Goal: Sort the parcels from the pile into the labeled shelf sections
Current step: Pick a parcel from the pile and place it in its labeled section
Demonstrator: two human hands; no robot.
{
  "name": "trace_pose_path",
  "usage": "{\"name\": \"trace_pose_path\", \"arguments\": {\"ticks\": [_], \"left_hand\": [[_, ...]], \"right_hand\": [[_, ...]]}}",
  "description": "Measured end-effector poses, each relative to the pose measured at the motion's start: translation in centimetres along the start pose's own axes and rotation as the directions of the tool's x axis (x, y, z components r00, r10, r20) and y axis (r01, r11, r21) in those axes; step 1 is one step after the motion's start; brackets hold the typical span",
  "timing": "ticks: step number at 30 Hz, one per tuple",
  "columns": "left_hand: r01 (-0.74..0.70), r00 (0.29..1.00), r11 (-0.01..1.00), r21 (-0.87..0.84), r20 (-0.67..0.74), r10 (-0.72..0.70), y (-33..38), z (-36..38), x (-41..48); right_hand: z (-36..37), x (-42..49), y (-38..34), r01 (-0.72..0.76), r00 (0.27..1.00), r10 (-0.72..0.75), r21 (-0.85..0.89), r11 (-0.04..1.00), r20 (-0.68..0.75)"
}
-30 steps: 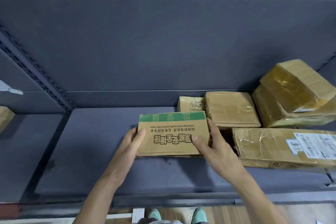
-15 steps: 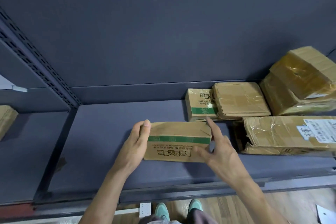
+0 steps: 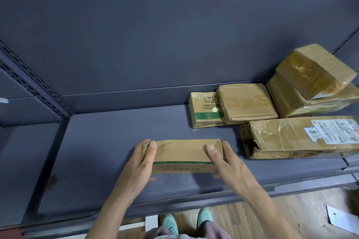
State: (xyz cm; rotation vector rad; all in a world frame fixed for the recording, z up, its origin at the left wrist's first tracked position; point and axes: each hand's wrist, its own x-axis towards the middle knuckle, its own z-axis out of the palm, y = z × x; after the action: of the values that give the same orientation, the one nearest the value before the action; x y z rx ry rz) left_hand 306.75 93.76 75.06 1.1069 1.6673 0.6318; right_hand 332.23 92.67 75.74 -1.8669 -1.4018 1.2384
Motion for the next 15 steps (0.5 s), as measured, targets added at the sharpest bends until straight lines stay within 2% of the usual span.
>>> {"name": "trace_pose_path", "arguments": {"ticks": [4, 7, 11, 15], "left_hand": [[-0.159, 0.985, 0.986, -0.045, -0.067, 0.156, 1.1, 0.0, 0.4], [-0.188, 0.981, 0.976, -0.11, -0.058, 0.183, 0.2, 0.8, 1.0], [-0.187, 0.98, 0.982, 0.01, -0.075, 0.187, -1.5, 1.6, 1.2], [-0.17, 0.984, 0.981, 0.096, -0.033, 0.174, -2.1, 1.4, 1.0]], "right_hand": [[-0.5, 0.7, -0.2, 0.075, 0.993, -0.074, 0.009, 0.997, -0.09], [0.3, 1.2, 0.8, 0.06, 0.99, -0.058, 0.011, 0.998, -0.127], [1.5, 1.1, 2.4, 0.073, 0.993, -0.079, -0.081, 0.994, -0.083], [1.7, 1.3, 2.9, 0.05, 0.996, -0.057, -0.109, 0.993, -0.061]]}}
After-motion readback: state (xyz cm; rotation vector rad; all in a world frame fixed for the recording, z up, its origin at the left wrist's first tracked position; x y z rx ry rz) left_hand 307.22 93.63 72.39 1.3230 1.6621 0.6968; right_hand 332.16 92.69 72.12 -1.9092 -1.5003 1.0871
